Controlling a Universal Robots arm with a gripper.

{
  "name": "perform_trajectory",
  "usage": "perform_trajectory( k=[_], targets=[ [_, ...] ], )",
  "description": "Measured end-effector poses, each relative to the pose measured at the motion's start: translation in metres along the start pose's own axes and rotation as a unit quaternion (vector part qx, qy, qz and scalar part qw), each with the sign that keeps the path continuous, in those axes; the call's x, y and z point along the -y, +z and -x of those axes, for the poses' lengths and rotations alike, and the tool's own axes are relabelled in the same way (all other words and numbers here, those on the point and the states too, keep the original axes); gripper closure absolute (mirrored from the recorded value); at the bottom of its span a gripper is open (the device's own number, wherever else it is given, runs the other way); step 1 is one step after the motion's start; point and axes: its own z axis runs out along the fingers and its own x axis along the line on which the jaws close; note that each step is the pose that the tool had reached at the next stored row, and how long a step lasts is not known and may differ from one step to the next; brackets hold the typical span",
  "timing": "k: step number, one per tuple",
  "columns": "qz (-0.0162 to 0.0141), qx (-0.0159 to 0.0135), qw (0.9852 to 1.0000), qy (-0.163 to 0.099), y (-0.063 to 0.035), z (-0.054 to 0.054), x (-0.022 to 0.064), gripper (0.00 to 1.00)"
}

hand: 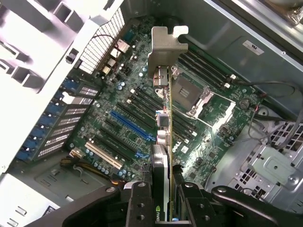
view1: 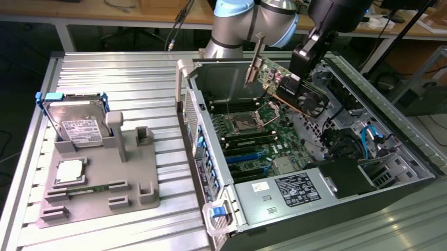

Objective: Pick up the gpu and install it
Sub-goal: 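Insert the gpu into the slot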

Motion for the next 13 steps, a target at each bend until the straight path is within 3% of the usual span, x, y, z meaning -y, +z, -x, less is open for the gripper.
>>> perform_trajectory(
  k=[13],
  targets=[
    [-0.0002,-0.0007,0.9994,-0.034,0.0,0.0,0.0,0.73]
  ],
)
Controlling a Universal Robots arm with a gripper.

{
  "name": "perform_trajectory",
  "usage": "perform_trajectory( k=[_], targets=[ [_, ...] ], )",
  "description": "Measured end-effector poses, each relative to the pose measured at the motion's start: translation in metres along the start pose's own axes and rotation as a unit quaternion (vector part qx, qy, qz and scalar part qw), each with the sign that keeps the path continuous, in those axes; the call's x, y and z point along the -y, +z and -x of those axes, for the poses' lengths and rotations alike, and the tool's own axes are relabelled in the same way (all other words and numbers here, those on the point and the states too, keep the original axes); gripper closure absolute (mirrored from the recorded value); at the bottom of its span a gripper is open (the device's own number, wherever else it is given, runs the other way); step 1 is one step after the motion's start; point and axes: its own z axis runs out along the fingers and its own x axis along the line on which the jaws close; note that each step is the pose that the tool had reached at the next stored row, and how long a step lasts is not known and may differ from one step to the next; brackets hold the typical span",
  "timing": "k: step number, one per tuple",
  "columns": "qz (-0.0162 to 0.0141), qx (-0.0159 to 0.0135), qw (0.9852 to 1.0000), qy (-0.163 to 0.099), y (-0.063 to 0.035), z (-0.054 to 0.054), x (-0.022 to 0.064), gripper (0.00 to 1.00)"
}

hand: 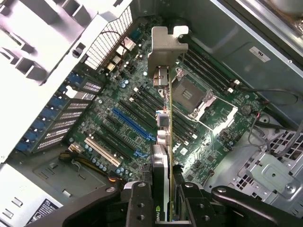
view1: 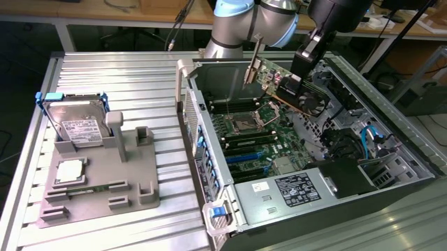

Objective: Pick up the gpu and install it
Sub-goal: 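Insert the gpu into the slot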

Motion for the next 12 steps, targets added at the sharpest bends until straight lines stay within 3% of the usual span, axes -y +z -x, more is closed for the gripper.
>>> perform_trajectory(
  k=[12],
  targets=[
    [-0.0005,-0.001,0.9996,-0.029,0.0,0.0,0.0,0.73]
  ],
)
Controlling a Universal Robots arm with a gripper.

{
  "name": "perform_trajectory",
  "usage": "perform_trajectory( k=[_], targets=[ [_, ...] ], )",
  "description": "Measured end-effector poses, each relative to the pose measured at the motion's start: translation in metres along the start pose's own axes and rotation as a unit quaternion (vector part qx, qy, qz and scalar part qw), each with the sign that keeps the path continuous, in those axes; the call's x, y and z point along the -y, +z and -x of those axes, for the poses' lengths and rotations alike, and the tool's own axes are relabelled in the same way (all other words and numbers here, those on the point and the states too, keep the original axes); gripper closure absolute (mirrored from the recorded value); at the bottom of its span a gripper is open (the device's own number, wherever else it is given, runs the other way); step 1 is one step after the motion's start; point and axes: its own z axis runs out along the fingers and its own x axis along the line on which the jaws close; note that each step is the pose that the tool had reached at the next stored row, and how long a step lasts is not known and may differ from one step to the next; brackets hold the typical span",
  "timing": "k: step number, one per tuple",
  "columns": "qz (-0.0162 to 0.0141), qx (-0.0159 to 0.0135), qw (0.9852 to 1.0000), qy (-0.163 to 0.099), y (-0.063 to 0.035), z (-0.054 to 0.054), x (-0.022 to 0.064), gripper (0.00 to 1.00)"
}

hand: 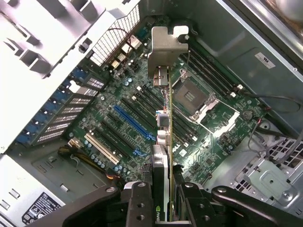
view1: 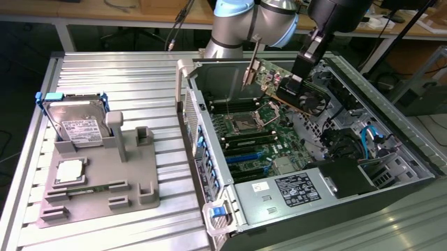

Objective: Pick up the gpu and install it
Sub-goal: 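Insert the gpu into the slot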

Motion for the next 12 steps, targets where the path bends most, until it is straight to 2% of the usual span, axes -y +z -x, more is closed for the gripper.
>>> perform_trajectory(
  k=[12],
  targets=[
    [-0.0005,-0.0009,0.9995,-0.03,0.0,0.0,0.0,0.73]
  ],
)
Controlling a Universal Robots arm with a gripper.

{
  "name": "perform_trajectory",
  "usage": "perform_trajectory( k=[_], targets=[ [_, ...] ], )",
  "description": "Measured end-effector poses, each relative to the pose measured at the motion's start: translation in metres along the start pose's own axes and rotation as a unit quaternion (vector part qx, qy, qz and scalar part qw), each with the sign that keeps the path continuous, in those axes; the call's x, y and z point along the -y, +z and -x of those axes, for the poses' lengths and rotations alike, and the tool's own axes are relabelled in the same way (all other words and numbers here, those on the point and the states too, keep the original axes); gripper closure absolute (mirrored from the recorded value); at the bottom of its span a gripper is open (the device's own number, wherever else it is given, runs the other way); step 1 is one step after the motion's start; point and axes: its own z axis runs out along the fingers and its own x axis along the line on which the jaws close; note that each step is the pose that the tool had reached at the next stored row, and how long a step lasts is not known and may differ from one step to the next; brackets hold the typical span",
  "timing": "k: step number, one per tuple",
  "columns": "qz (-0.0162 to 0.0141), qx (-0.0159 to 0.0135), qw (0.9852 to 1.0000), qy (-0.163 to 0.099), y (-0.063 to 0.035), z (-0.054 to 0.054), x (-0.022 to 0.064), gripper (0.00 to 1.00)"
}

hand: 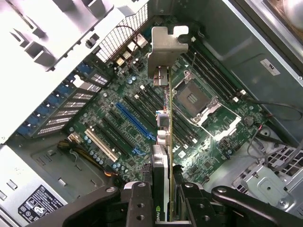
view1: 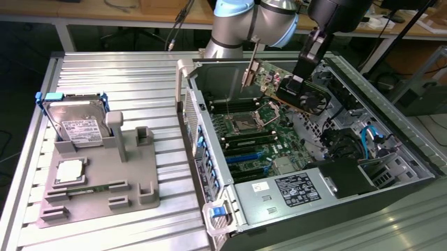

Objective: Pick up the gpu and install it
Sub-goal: 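Insert the gpu into the slot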

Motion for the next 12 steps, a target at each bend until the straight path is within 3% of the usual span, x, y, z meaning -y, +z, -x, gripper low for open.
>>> perform_trajectory(
  k=[12],
  targets=[
    [-0.0008,-0.0012,0.9995,-0.03,0.0,0.0,0.0,0.73]
  ],
)
